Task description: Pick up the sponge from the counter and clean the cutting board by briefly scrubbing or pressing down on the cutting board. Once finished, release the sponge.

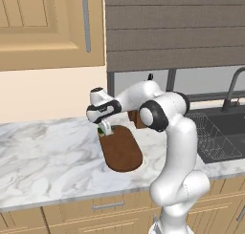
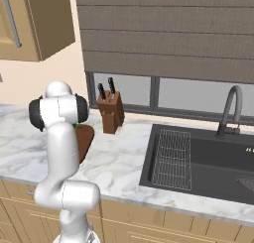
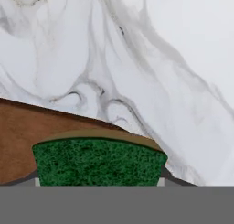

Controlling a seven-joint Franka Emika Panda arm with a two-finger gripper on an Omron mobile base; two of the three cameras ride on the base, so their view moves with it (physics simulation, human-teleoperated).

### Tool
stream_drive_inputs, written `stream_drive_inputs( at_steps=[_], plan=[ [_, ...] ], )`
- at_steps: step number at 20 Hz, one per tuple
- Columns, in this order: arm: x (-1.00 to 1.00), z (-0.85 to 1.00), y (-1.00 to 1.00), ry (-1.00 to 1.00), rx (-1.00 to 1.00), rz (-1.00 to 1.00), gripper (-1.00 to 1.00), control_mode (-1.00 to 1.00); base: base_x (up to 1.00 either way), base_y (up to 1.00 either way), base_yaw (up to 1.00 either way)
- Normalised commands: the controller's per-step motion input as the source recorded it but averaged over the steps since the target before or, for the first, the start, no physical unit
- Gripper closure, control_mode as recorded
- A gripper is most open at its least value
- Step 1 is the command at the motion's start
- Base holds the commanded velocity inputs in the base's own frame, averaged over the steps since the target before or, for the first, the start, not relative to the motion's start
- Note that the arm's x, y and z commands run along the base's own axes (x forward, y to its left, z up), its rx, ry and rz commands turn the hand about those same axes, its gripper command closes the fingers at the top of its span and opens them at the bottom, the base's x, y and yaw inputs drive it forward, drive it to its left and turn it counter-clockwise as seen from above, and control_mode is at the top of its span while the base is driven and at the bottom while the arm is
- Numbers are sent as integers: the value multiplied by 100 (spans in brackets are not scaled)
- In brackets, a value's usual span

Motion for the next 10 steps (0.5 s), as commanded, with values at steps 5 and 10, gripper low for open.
stream_drive_inputs(
  at_steps=[5, 10],
  plan=[
    [-57, -16, 3, 0, 4, 3, 100, -100, 0, 0, 0],
    [-66, -27, 2, 1, 2, 4, 100, -100, 0, 0, 0]
  ],
)
